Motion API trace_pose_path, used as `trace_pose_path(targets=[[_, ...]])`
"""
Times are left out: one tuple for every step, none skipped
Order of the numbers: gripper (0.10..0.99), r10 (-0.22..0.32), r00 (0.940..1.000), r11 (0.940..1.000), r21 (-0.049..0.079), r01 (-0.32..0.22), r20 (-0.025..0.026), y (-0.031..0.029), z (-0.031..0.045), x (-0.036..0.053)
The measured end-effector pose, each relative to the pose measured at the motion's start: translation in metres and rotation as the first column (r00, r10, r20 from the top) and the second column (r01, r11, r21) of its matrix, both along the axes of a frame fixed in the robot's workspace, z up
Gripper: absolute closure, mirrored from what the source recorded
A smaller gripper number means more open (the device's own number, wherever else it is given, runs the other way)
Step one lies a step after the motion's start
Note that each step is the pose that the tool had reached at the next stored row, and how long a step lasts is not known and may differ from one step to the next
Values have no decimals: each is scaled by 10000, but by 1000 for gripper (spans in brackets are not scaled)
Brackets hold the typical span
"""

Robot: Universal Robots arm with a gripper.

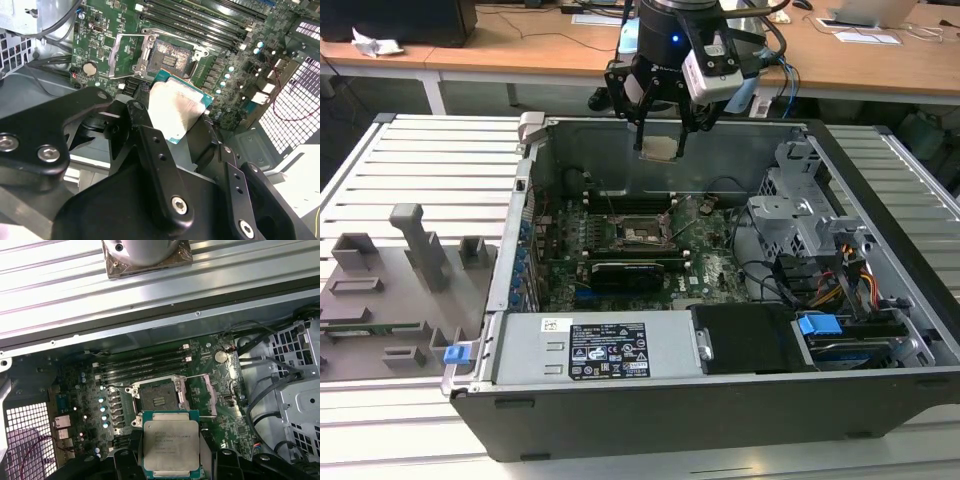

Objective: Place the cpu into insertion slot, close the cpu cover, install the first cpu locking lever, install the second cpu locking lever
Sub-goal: 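Place the cpu into insertion slot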

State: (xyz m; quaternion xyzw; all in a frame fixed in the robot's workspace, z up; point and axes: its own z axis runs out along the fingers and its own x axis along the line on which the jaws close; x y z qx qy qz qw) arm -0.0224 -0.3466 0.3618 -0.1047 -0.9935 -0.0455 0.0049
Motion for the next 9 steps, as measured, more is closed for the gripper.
trace_pose_path(targets=[[545,-8,10000,10000,0,8,0,0,0,0],[545,-18,10000,10000,0,18,0,0,0,0],[545,-26,10000,10000,0,26,0,0,0,0],[545,-33,10000,10000,0,33,0,0,0,0],[545,-45,10000,10000,0,45,0,0,0,0],[545,-51,10000,10000,0,51,0,0,0,0],[545,-58,10000,10000,0,58,0,0,0,0],[545,-67,10000,10000,-1,67,0,0,0,0],[545,-78,10000,10000,0,78,0,0,0,0]])
